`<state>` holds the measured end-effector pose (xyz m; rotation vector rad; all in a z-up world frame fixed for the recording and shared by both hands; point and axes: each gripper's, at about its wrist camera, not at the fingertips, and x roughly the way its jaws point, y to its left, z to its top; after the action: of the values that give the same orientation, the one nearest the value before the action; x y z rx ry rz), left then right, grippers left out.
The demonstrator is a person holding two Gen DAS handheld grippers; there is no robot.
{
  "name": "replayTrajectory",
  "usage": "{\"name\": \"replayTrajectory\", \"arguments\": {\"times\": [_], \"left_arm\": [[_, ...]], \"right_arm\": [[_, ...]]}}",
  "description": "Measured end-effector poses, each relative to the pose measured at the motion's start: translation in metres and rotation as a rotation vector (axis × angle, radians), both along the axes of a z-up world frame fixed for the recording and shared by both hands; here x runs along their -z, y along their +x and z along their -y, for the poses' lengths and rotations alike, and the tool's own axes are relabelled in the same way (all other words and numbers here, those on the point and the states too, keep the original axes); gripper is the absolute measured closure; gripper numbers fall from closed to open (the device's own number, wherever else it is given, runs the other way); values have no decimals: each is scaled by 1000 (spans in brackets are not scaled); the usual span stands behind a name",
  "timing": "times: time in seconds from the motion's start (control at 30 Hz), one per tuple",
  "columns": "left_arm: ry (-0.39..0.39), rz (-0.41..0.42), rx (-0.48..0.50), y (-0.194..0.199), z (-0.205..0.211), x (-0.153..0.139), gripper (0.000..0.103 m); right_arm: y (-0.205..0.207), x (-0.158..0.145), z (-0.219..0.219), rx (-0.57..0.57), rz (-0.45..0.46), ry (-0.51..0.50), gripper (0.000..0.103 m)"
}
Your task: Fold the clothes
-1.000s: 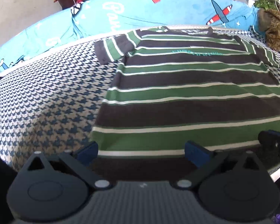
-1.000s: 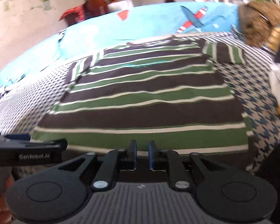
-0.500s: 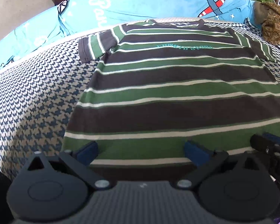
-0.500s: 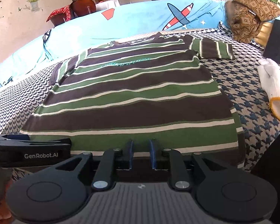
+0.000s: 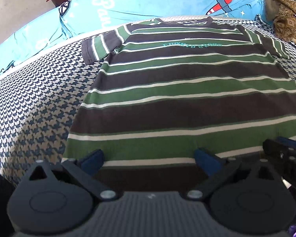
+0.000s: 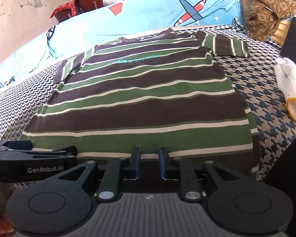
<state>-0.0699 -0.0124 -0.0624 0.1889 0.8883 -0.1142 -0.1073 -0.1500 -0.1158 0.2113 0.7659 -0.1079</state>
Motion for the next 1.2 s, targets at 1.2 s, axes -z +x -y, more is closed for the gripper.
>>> {"name": "replayTrajectory", "arguments": {"times": [1.2], "left_arm": [[-29,-65,-26,1,-1,-4,0]], "right_arm": [[6,-12,10,-35,-55,105,66]]}}
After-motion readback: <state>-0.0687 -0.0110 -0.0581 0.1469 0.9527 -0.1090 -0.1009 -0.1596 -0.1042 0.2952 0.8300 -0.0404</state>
